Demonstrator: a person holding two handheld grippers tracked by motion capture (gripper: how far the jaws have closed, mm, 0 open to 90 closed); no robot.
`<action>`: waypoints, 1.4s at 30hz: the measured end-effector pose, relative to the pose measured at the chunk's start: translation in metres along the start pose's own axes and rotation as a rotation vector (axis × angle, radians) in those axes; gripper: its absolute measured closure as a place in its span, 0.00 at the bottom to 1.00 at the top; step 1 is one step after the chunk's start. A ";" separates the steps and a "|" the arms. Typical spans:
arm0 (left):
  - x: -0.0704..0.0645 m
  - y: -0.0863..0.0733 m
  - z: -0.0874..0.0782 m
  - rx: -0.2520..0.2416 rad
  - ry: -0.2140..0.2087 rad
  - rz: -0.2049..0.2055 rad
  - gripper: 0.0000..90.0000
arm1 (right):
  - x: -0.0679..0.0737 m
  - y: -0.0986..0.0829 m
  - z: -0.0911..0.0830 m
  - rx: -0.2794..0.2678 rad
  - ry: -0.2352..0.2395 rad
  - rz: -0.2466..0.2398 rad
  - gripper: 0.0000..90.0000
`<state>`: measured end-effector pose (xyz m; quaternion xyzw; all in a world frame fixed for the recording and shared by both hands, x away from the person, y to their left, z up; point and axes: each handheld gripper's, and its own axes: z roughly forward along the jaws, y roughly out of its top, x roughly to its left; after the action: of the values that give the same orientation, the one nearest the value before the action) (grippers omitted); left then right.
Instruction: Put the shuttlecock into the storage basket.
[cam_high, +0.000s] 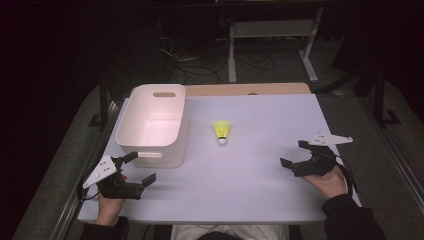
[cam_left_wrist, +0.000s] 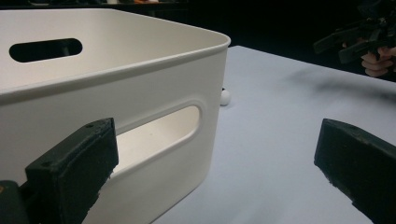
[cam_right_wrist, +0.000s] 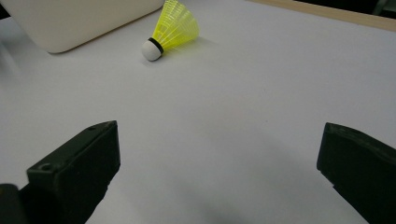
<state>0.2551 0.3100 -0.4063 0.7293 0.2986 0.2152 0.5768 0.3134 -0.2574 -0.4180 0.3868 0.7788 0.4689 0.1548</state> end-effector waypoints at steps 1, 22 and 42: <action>0.000 0.000 0.000 -0.001 -0.001 0.000 0.00 | 0.000 0.000 0.000 0.000 0.000 -0.001 0.00; 0.000 0.000 0.000 0.000 -0.003 0.002 0.00 | 0.003 0.001 -0.001 0.005 0.006 -0.008 0.00; -0.001 -0.001 -0.002 0.005 0.007 0.004 0.00 | 0.004 0.010 -0.003 0.032 0.013 -0.016 0.00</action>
<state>0.2530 0.3105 -0.4067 0.7305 0.2995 0.2182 0.5737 0.3136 -0.2533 -0.4073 0.3799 0.7903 0.4576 0.1476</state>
